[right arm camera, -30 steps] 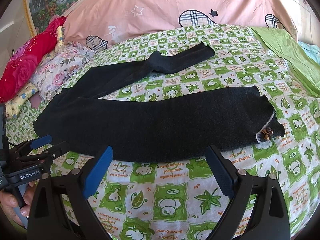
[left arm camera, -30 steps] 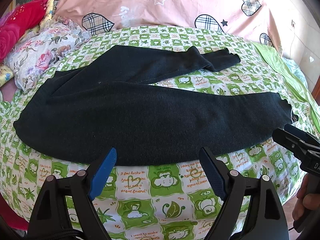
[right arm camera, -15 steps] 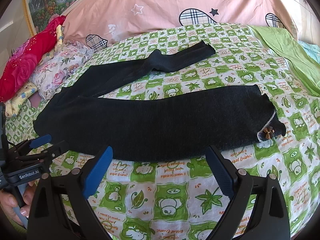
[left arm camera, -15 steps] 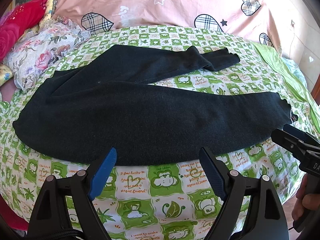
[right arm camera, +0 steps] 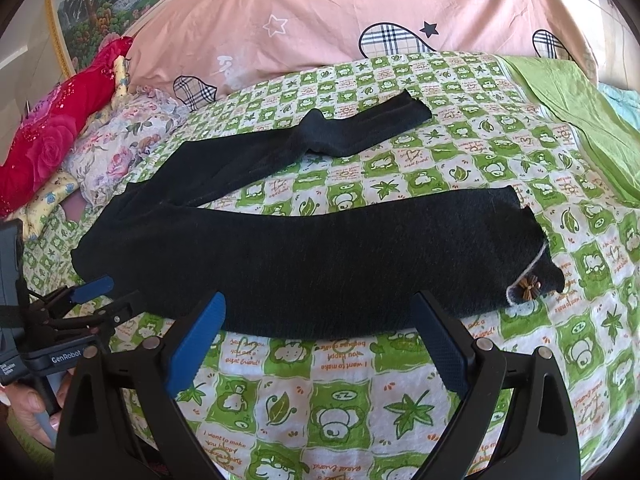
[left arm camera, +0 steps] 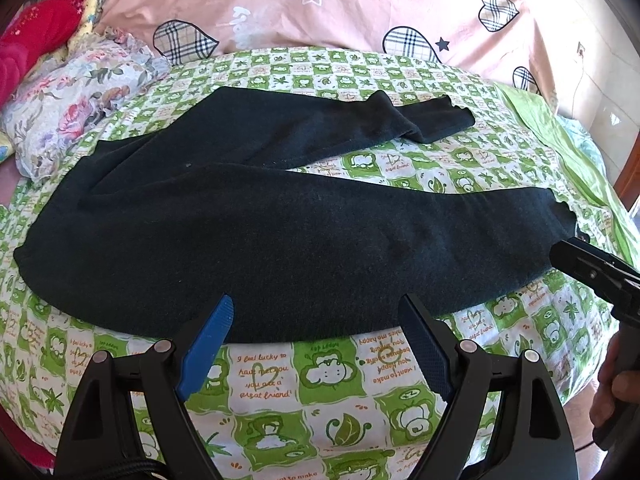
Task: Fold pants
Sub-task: 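Lower the left tool onto the pants leg and grasp its cuff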
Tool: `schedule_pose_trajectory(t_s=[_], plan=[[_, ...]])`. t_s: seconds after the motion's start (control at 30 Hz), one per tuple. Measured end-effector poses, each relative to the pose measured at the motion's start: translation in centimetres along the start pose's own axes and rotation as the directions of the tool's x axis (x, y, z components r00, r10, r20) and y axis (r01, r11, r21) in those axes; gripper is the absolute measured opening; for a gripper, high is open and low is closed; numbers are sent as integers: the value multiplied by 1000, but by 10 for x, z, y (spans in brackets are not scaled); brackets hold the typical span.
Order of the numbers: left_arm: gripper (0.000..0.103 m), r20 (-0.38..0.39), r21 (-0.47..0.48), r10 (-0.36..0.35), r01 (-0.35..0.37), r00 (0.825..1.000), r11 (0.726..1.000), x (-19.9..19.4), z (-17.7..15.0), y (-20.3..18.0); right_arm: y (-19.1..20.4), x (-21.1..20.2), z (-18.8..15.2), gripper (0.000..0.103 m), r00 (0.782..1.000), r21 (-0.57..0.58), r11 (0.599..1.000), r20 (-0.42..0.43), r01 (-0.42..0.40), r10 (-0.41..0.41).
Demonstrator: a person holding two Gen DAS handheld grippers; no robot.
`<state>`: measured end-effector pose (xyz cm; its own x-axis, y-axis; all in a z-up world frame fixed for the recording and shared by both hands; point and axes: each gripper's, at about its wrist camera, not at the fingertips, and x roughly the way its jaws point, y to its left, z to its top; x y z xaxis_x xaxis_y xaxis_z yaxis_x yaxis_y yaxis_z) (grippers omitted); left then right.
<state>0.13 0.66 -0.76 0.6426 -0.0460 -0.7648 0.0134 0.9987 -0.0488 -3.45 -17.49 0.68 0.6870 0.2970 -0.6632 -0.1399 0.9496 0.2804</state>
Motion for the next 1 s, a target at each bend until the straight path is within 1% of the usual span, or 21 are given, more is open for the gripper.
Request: schedule_pose_trajectory(t_s=[0.03, 0.2, 0.33, 0.4, 0.63, 0.7, 0.83, 0.9, 1.0], plan=[[85, -4, -2, -17, 17, 1000, 1000, 1, 2, 2, -1, 1, 2, 94, 1000, 1, 1000, -2, 1, -1], [85, -12, -21, -49, 48, 999, 999, 6, 17, 6, -5, 6, 15, 94, 1000, 9, 1000, -16, -11, 11], [85, -20, -23, -47, 47, 999, 999, 11, 28, 7, -8, 10, 29, 94, 1000, 9, 1000, -12, -17, 17], [85, -26, -11, -27, 27, 999, 1000, 14, 32, 7, -10, 12, 37, 94, 1000, 18, 999, -11, -29, 29], [85, -5, 5, -18, 18, 1000, 1000, 21, 56, 14, -17, 24, 75, 94, 998, 39, 997, -2, -64, 64], [85, -2, 1, -8, 8, 1000, 1000, 24, 66, 17, -21, 28, 86, 94, 997, 42, 996, 2, -75, 75], [85, -16, -13, -41, 41, 999, 999, 33, 92, 24, -35, 39, 112, 94, 996, 55, 994, -1, -90, 90], [85, -20, 2, -43, 43, 999, 999, 39, 105, 25, -43, 45, 124, 94, 996, 55, 995, 0, -86, 86], [86, -17, 38, -26, 26, 1000, 999, 53, 129, 23, -56, 56, 142, 94, 998, 62, 996, -8, -68, 69]])
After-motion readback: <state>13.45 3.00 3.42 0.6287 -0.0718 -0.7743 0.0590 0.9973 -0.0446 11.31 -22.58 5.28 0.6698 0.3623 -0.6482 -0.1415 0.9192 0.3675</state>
